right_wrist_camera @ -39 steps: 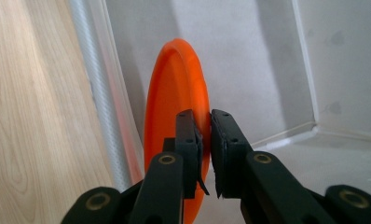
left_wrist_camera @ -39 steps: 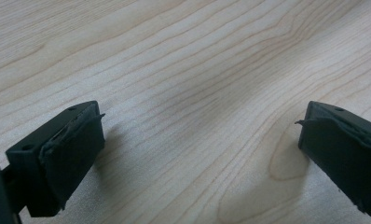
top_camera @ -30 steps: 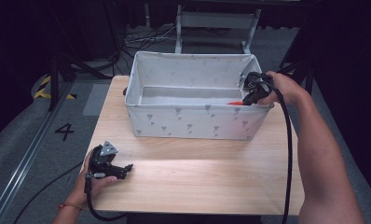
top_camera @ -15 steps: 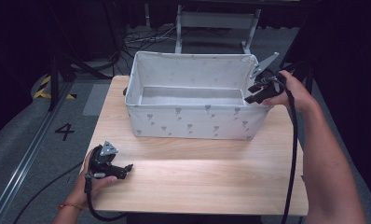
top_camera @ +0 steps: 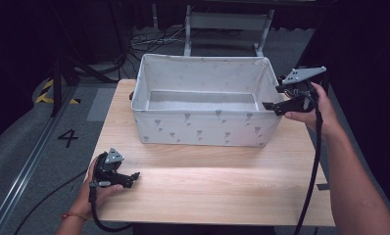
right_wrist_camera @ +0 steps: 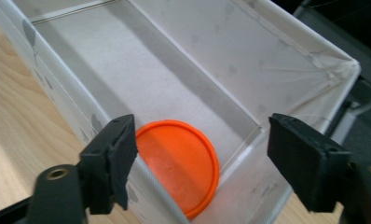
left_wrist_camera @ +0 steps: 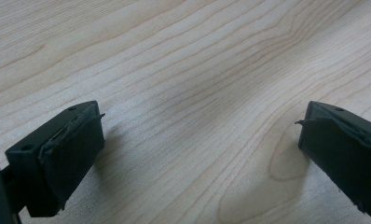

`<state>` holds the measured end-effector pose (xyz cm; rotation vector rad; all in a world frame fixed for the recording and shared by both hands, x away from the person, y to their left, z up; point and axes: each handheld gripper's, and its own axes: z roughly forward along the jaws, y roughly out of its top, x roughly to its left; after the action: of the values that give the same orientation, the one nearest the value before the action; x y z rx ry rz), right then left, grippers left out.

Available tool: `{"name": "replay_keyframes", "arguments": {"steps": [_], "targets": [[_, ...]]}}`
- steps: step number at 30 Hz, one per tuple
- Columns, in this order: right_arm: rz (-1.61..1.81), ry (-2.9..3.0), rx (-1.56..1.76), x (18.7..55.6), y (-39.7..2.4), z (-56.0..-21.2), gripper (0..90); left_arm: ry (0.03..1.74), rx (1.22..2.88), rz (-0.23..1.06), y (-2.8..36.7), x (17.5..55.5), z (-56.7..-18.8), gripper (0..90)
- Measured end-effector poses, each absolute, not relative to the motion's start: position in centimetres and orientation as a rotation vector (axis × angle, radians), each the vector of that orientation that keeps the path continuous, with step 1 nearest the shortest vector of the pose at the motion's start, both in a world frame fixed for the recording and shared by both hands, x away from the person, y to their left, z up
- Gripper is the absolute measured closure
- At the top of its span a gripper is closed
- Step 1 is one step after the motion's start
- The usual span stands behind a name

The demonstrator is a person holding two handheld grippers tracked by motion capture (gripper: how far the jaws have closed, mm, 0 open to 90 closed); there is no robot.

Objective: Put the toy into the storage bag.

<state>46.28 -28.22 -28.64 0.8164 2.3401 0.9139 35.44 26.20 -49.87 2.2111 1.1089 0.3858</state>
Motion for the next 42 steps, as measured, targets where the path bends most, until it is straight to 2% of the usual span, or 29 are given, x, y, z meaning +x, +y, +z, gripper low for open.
{"name": "replay_keyframes", "arguments": {"steps": [20, 42], "targets": [[0.959, 2.166, 0.825, 40.0, -29.6, -30.1, 17.1, 1.109, 2.212, 0.386, 26.2, 35.4, -49.9, 0.5], [0.912, 2.147, 0.853, 37.0, -31.5, -34.9, 15.9, 1.11, 2.211, 0.387, 26.2, 35.4, -49.9, 0.5]]}}
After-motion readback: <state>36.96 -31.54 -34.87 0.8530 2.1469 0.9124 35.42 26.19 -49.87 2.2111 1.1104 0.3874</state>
